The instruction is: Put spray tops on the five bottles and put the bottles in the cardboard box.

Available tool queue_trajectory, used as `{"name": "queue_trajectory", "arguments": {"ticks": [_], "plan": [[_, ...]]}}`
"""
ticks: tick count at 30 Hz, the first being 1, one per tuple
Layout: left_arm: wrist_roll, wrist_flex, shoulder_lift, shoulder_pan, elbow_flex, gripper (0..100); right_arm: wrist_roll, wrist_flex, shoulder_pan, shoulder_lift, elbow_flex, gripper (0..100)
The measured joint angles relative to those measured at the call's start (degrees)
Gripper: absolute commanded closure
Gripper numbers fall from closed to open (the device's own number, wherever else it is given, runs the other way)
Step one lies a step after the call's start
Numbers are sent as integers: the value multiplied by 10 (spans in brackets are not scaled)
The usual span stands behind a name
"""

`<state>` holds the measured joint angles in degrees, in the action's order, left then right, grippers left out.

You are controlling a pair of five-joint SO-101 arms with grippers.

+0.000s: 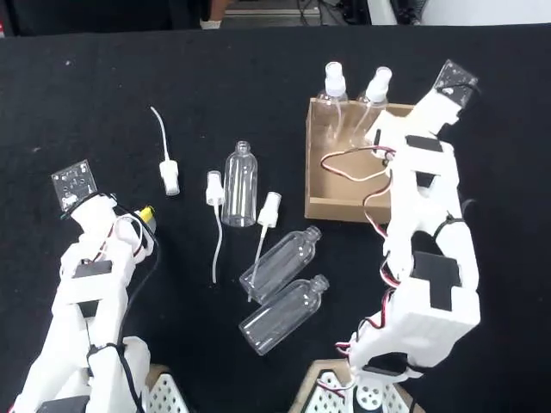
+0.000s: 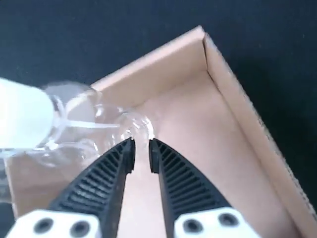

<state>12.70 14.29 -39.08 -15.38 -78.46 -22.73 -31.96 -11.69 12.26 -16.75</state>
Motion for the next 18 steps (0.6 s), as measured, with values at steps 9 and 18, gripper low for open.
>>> {"name": "queue_trajectory", "arguments": {"ticks": [9,18], "plan": [[0,0,0,0,0,794,0,0,-3,-30,0,983],[0,0,0,0,0,794,0,84,-22,-31,-39,983]]}}
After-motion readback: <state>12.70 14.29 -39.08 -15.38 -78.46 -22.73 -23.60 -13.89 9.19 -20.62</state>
